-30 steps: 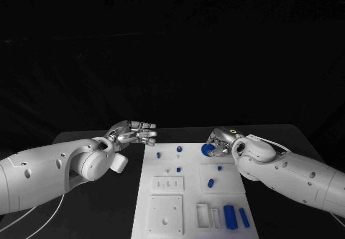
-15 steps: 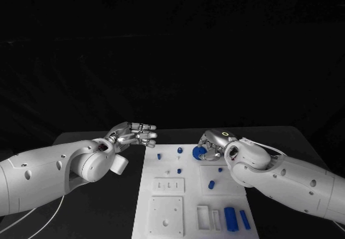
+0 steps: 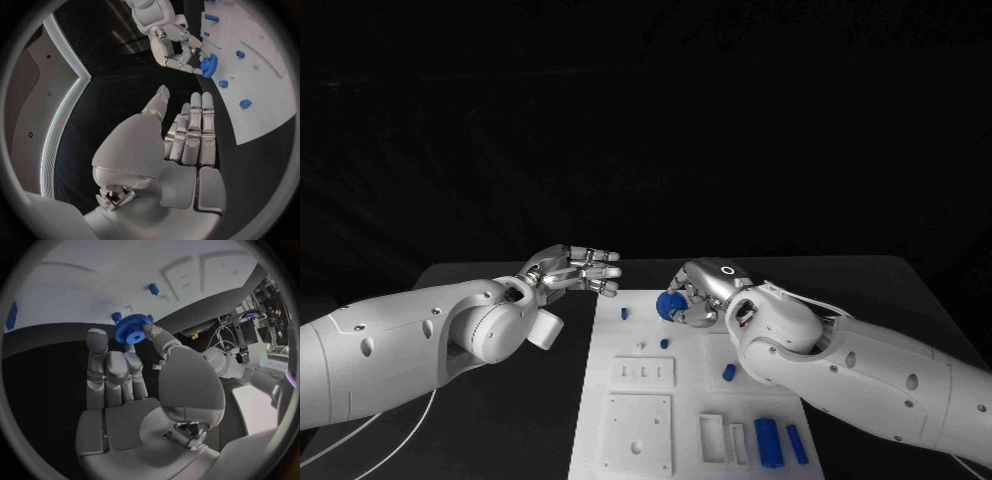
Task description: Assemble the parts on the task board
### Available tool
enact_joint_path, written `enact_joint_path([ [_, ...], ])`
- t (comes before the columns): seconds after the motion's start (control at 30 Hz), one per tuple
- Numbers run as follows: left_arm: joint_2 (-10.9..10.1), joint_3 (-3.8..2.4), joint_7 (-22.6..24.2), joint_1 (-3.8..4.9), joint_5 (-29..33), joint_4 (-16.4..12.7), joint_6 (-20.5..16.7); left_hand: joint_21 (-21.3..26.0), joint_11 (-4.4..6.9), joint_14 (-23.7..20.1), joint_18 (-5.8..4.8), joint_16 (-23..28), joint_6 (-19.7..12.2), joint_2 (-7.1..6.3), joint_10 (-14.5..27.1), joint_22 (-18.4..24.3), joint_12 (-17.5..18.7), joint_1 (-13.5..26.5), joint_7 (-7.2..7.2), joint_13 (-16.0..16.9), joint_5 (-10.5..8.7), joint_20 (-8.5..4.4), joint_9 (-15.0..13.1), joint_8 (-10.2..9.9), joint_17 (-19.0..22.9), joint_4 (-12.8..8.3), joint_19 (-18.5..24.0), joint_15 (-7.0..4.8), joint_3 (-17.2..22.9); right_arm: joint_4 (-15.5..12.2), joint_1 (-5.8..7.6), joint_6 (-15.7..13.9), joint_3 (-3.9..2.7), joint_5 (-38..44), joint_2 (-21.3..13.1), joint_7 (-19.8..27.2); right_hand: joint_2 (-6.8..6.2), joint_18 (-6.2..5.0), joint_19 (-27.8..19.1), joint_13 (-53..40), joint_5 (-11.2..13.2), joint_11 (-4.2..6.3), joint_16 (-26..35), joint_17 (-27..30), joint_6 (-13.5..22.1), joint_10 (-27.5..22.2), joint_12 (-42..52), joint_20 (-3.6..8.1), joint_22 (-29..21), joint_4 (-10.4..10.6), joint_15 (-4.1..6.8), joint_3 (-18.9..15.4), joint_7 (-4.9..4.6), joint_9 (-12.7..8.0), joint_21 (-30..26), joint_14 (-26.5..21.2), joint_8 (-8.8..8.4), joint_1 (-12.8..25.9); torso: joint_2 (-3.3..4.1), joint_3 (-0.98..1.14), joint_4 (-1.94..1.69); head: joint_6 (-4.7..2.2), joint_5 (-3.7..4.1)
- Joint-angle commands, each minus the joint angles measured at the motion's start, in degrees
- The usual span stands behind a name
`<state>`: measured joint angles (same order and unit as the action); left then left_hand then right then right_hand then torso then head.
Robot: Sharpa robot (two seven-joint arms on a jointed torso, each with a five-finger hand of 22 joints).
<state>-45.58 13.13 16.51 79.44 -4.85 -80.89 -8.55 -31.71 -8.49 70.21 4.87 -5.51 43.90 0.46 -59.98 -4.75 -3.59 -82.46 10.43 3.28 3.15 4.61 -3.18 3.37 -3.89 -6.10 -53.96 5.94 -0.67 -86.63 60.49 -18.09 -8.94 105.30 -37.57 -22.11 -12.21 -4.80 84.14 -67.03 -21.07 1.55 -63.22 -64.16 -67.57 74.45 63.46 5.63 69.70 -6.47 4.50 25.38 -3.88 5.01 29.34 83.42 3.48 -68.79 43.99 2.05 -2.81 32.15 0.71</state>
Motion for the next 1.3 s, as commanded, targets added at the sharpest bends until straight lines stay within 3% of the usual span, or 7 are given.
enact_joint_path([
  [0.03, 0.14, -0.04, 0.16, 0.05, 0.09, -0.16, 0.60, -0.31, -0.08, -0.32, 0.87, -0.19, -0.50, 0.23, 0.48, 0.07, 0.14, 0.31, -0.01, 0.09, -0.07, 0.11, 0.06, -0.28, -0.05, 0.12, 0.13, -0.15, 0.13, 1.12, -0.33, -0.96, 0.42, 3.06, 1.02, -0.15, -0.05, 0.37, 2.20, -0.01, 0.21, 0.08, -0.03, 0.05, -0.14, 0.21, -0.14, 0.30, 0.05, 0.32, 0.13, -0.03, 0.02, 1.27, -0.07, -0.04, 0.12, -0.65, 0.04, 0.13, 0.04, 0.09, -0.17],
  [0.43, 0.26, -0.04, 0.12, 0.05, 0.09, 0.06, 0.87, -0.31, -0.08, -0.32, 0.87, -0.19, -0.50, 0.23, 0.48, 0.07, 0.14, 0.31, -0.01, 0.09, -0.07, 0.11, 0.06, -0.28, -0.05, 0.12, 0.13, -0.15, 0.13, 6.20, -1.32, -0.72, 1.25, 4.28, 5.20, 0.78, -0.10, 0.33, 2.25, -0.05, 1.87, 0.00, 0.13, 0.19, 0.18, 0.19, -0.31, 0.25, 0.17, 0.63, 0.08, -0.21, -0.05, 1.09, -0.17, -0.03, 0.12, -0.81, -0.02, 0.25, 0.20, 0.64, -0.88],
  [0.8, 0.52, -0.04, 0.06, 0.05, 0.09, 0.23, 1.14, -0.32, -0.09, -0.30, 0.87, -0.22, -0.54, 0.32, 0.54, 0.12, 0.14, 0.41, 0.00, 0.09, -0.07, 0.12, 0.06, -0.29, -0.05, 0.20, 0.12, -0.15, 0.07, 10.18, -1.70, -0.37, 1.64, 4.44, 7.71, 1.06, -0.03, 0.32, 2.25, 0.01, 1.90, -0.03, 0.25, 0.29, 0.33, 0.06, -0.49, 0.23, 0.18, 0.74, 0.06, -0.34, -0.10, 1.03, -0.32, -0.05, 0.11, -0.86, -0.04, 0.24, 0.22, 0.58, -0.93],
  [1.3, 0.63, -0.04, -0.09, 0.05, 0.09, 0.33, 1.33, -0.32, -0.09, -0.30, 0.87, -0.22, -0.54, 0.32, 0.54, 0.12, 0.14, 0.41, 0.00, 0.09, -0.07, 0.12, 0.06, -0.29, -0.05, 0.20, 0.12, -0.15, 0.07, 12.49, -1.73, -0.26, 1.97, 4.19, 8.99, 0.71, 0.07, 0.25, 2.22, 0.53, 3.13, -0.18, 0.76, 0.68, 1.13, -0.42, -1.24, 0.11, 0.00, 1.10, -0.06, -0.63, -0.31, 0.80, -1.09, -0.11, 0.11, -0.99, -0.07, 0.22, 0.27, 0.61, -0.84],
])
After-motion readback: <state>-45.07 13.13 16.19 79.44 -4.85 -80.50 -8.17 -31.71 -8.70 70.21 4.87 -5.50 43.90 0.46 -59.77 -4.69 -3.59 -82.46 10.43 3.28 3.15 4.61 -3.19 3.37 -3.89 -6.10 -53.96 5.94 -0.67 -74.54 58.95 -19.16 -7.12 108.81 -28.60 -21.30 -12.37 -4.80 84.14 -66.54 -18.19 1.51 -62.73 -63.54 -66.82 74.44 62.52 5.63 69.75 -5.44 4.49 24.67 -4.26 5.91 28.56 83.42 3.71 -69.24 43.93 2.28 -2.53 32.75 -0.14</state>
